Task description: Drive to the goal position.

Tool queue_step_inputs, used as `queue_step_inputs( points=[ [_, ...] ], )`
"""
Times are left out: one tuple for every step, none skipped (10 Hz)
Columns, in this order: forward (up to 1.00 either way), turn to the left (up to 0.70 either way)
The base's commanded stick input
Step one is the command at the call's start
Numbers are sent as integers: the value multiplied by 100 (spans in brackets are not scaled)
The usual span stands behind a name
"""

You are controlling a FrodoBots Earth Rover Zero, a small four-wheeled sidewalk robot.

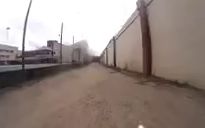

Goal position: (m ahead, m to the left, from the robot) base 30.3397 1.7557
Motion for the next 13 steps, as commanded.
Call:
queue_step_inputs(
  points=[
    [30,0],
    [30,0],
    [30,0],
    [30,0],
    [30,0],
    [30,0],
    [30,0],
    [30,0],
    [30,0],
    [30,0],
    [30,0],
    [30,0],
    [30,0]
  ],
)
